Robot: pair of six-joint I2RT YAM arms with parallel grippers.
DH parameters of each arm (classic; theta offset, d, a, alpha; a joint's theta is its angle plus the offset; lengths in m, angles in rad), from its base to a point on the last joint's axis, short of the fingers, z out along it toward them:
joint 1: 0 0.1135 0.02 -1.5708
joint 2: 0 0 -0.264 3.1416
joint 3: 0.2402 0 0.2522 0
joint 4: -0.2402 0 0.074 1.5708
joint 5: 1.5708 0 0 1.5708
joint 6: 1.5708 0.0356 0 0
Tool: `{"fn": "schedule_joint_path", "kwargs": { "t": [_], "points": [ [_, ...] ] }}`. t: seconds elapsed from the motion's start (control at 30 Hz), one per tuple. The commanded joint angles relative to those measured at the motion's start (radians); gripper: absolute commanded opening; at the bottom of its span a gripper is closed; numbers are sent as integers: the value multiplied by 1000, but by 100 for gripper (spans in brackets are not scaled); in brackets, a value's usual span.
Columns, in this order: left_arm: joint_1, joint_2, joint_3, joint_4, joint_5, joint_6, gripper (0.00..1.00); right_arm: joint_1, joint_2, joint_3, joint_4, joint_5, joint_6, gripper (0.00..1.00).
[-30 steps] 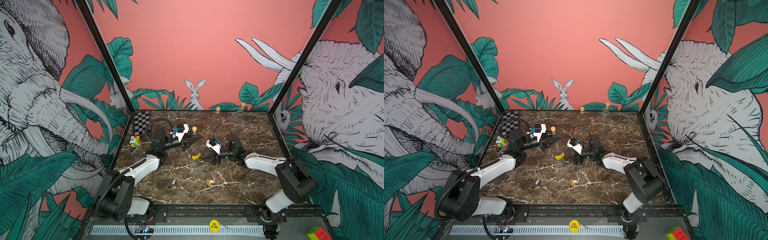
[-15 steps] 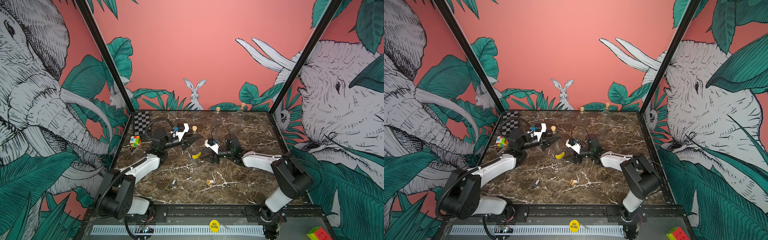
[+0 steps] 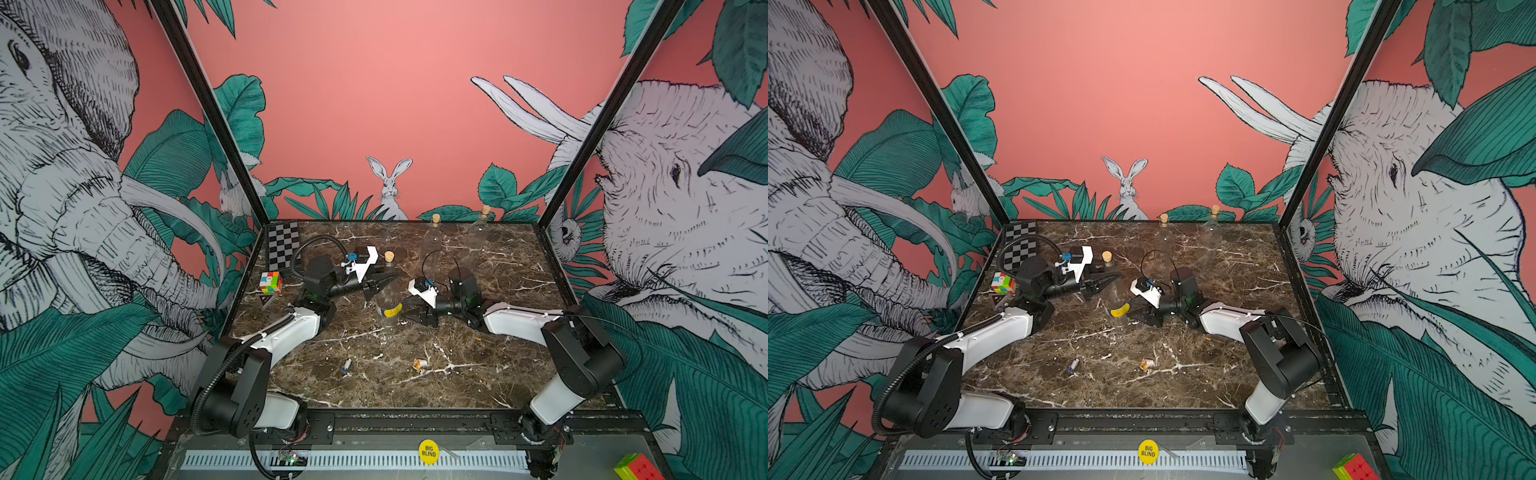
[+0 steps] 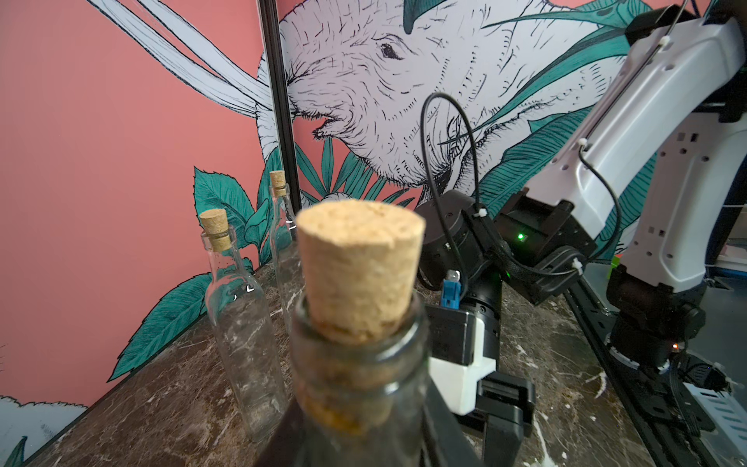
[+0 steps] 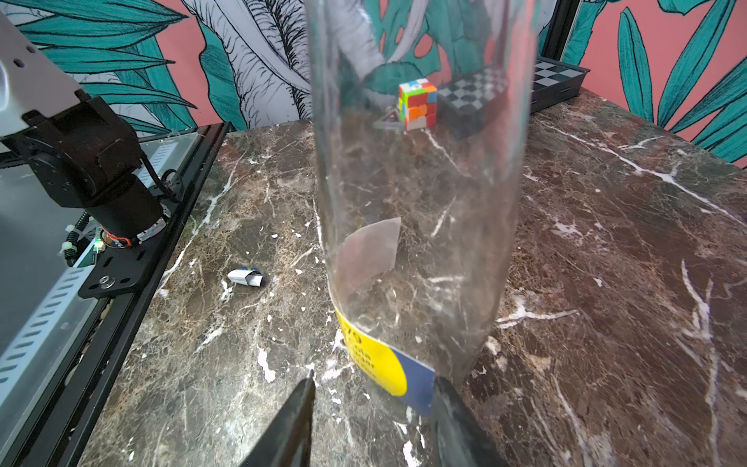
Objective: Remove the label from the bottle
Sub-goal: Tear open the label from the bottle.
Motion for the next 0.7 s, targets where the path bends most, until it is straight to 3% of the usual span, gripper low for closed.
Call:
{"fn": "schedule_joint_path", "kwargs": {
  "t": [0.0,0.23,0.67],
  "points": [
    [7,57,-62,-167,-43,77,0,14,15,27,0,-23,-8,42],
    [-1,59,-61,-169,-59,86,0,17,22,35,-13,-8,-5,29],
    [-9,54,-69,-168,-77,84,0,23,32,47,-30,24,2,22]
  ]
}}
